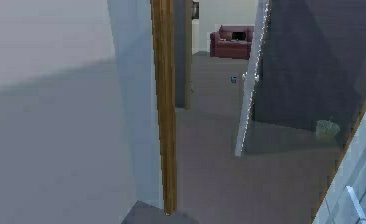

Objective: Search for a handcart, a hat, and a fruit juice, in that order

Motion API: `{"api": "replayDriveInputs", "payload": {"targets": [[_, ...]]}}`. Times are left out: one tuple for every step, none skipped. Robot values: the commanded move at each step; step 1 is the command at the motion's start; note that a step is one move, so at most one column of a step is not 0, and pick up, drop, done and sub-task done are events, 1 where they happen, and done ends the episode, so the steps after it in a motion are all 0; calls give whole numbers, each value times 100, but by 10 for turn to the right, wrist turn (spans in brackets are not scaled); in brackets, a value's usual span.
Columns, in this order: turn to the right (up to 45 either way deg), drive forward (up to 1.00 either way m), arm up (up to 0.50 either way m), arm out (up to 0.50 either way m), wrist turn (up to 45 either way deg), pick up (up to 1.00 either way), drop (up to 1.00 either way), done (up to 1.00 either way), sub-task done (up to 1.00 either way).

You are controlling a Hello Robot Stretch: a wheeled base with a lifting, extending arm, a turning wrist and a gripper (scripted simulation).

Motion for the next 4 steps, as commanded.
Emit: {"api": "replayDriveInputs", "payload": {"targets": [[120, 0, 0, 0, 0, 0, 0, 0, 0], [0, 100, 0, 0, 0, 0, 0, 0, 0], [120, 0, 0, 0, 0, 0, 0, 0, 0], [0, 20, 0, 0, 0, 0, 0, 0, 0]]}}
